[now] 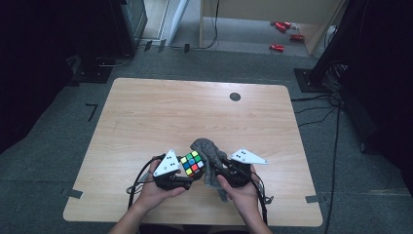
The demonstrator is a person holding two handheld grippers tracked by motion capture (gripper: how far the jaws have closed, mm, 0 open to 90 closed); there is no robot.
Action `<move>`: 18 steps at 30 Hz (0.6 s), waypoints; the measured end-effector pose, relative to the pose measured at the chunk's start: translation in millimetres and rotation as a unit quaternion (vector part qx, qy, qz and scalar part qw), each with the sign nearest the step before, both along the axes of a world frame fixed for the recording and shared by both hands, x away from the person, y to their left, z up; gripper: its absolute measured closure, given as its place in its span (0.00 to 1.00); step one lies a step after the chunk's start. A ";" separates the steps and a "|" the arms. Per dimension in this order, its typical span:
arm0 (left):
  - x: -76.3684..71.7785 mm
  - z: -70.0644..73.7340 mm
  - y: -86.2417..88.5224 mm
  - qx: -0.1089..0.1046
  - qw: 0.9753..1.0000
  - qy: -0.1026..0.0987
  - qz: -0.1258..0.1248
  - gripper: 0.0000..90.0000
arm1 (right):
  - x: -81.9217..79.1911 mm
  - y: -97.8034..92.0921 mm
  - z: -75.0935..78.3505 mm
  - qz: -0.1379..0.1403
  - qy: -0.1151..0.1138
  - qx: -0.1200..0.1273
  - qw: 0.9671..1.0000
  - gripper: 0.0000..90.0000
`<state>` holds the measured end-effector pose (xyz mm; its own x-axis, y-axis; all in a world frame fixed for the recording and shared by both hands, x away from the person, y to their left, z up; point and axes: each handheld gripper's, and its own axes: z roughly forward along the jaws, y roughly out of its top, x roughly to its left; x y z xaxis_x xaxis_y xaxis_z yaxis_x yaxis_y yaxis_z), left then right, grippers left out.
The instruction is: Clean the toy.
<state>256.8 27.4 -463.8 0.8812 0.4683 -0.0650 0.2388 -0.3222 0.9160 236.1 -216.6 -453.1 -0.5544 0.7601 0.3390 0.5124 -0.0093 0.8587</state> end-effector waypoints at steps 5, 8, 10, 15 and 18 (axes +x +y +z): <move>2.1 -4.1 0.9 0.002 1.000 0.011 -0.002 0.39 | -6.7 4.2 14.1 0.017 -0.029 0.005 0.999 0.79; -4.5 -6.5 -9.7 0.014 1.000 0.006 -0.022 0.39 | -7.6 3.8 16.8 0.014 -0.035 0.006 0.999 0.79; -7.9 -5.8 -14.6 0.025 0.999 -0.006 -0.024 0.39 | -4.9 0.4 13.8 0.008 -0.030 0.006 1.000 0.78; -1.2 -0.7 -3.8 0.012 1.000 -0.003 -0.008 0.39 | 0.8 -2.2 -0.9 0.001 0.001 -0.003 1.000 0.79; 2.8 -2.3 2.5 0.006 1.000 0.007 0.002 0.39 | -4.0 3.1 7.4 0.015 -0.013 -0.002 1.000 0.79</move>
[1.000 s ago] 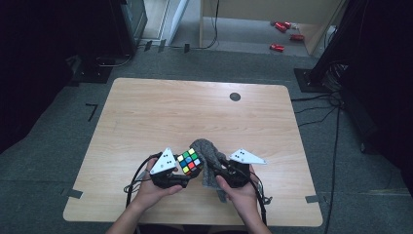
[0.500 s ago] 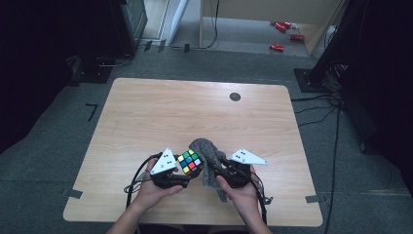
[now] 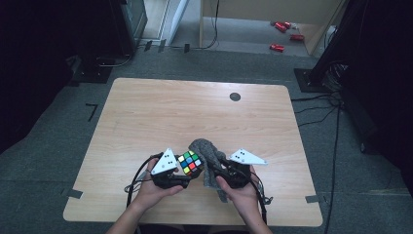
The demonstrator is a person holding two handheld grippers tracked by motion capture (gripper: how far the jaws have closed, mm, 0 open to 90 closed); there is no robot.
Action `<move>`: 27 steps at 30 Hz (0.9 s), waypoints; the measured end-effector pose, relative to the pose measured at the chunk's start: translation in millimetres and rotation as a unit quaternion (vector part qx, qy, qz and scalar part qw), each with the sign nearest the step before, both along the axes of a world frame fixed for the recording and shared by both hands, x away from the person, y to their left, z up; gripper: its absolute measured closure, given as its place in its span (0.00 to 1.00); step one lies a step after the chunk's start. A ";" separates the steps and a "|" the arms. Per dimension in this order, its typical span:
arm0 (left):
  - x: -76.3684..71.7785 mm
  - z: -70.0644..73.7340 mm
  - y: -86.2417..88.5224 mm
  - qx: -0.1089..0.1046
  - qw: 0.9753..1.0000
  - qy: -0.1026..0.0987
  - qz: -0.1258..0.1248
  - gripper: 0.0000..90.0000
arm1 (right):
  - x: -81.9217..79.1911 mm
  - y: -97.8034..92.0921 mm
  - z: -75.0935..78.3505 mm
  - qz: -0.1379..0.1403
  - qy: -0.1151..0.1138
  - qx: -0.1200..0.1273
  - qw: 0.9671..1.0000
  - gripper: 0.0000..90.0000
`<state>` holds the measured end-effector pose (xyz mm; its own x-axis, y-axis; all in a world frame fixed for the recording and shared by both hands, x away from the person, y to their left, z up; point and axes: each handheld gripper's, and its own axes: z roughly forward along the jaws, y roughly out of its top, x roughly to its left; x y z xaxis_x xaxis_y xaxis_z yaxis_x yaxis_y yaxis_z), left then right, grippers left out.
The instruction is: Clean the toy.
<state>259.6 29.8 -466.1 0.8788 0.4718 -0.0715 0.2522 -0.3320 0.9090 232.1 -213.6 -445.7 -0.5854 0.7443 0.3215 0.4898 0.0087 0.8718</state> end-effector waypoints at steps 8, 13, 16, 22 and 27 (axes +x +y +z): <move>-9.3 -1.3 -12.8 0.013 0.999 -0.017 -0.028 0.39 | -2.1 -2.6 7.9 0.001 -0.020 0.017 1.000 0.79; -2.1 2.6 -2.5 -0.003 1.000 -0.007 -0.005 0.39 | 2.6 -3.7 -6.1 -0.006 0.007 0.010 1.000 0.79; 1.2 1.3 2.9 -0.006 1.000 -0.001 -0.001 0.39 | -0.9 -0.4 -0.5 0.003 -0.002 0.009 1.000 0.79; -7.3 -2.3 -10.6 0.012 0.999 -0.011 -0.033 0.39 | -5.3 -0.8 10.2 0.007 -0.025 0.029 0.999 0.79; -8.1 2.0 -7.9 -0.007 0.999 -0.017 -0.032 0.39 | 0.3 -5.6 0.7 -0.004 -0.007 0.020 1.000 0.79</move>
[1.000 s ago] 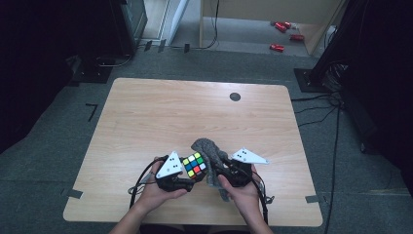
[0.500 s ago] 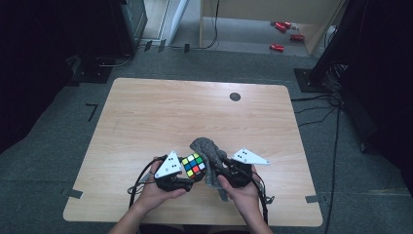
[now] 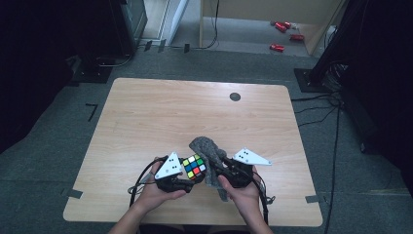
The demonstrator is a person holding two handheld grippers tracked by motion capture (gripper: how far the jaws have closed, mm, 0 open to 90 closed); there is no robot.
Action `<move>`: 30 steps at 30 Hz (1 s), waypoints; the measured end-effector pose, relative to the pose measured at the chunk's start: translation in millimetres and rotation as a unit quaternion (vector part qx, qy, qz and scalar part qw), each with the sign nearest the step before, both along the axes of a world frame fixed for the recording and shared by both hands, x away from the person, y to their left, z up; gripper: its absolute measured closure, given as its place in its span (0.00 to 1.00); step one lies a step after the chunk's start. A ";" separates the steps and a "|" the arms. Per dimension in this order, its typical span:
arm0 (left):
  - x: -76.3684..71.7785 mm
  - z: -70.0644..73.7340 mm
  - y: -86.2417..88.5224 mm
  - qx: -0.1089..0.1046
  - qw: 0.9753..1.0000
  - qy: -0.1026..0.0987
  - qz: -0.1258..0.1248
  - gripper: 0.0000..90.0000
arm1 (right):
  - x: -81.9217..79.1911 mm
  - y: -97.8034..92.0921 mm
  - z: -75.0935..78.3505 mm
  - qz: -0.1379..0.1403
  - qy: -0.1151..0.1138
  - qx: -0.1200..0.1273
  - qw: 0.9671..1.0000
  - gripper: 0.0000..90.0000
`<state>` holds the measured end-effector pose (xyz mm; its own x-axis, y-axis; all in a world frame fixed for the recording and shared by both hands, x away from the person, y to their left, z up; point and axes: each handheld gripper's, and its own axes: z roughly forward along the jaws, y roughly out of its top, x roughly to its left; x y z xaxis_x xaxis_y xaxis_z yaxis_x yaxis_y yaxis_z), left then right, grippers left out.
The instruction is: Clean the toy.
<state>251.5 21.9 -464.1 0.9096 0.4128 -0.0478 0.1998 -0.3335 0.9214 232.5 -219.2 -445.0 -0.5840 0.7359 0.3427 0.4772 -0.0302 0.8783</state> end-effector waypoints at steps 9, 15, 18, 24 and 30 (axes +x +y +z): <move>0.5 -4.8 -3.0 0.021 1.000 -0.001 0.000 0.39 | -6.3 3.9 10.5 0.009 -0.021 0.008 1.000 0.79; 1.3 0.3 2.7 0.007 1.000 -0.001 0.008 0.39 | 0.1 2.1 -6.2 -0.004 0.008 -0.001 1.000 0.79; 2.3 -1.0 3.0 0.006 1.000 0.001 0.006 0.39 | 0.3 2.4 -5.1 -0.002 0.010 -0.007 1.000 0.79; 1.1 -2.3 0.3 0.019 1.000 -0.009 0.013 0.39 | -8.0 4.7 11.8 0.010 -0.025 0.012 1.000 0.79; 1.7 2.8 5.4 0.002 1.000 -0.006 0.015 0.39 | -0.5 1.9 -6.0 -0.002 0.006 0.004 1.000 0.79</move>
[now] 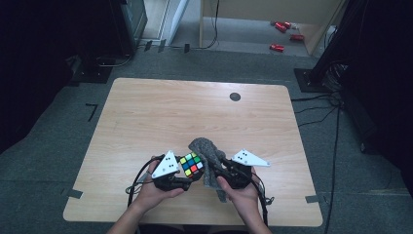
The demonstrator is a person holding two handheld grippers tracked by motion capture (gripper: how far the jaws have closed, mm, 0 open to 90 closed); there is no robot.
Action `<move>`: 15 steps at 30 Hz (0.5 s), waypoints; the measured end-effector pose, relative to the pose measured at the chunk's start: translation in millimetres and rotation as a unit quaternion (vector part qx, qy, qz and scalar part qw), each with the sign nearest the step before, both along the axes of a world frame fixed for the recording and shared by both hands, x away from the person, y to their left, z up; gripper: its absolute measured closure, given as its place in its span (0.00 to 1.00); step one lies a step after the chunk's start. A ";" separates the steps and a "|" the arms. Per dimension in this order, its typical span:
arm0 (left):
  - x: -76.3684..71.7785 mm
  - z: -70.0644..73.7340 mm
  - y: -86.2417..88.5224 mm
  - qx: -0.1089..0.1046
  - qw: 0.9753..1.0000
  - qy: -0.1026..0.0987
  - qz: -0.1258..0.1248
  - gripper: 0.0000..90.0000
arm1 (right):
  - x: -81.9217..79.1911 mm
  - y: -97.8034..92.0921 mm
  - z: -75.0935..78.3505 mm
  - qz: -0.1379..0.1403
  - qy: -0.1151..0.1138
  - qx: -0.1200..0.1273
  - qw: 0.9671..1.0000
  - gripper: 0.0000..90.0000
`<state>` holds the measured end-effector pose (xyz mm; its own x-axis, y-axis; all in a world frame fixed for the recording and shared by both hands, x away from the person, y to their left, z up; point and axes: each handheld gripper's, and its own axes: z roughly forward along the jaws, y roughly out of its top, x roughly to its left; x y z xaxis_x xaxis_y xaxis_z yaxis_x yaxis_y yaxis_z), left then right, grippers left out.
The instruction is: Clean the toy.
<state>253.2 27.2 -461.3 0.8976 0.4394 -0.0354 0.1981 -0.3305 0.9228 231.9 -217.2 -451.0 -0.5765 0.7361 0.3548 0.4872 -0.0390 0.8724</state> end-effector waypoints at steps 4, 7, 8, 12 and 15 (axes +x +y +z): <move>0.1 -3.3 -2.8 0.015 1.000 -0.003 0.002 0.39 | 1.0 0.7 -3.4 -0.005 0.010 -0.012 1.000 0.79; -0.5 -5.5 -6.8 0.032 0.999 -0.009 0.007 0.39 | -4.9 1.8 8.4 0.001 -0.017 0.003 1.000 0.79; -0.9 -5.8 -7.4 0.035 0.999 -0.010 0.008 0.39 | -7.2 2.4 12.5 0.003 -0.026 0.008 1.000 0.79; -1.9 -3.0 -5.7 0.030 0.999 -0.014 0.012 0.39 | -7.9 3.2 11.8 0.004 -0.034 0.007 0.999 0.79; -2.4 -0.1 -3.1 0.017 1.000 -0.014 0.010 0.39 | -2.8 1.6 -1.0 -0.008 -0.008 -0.001 1.000 0.79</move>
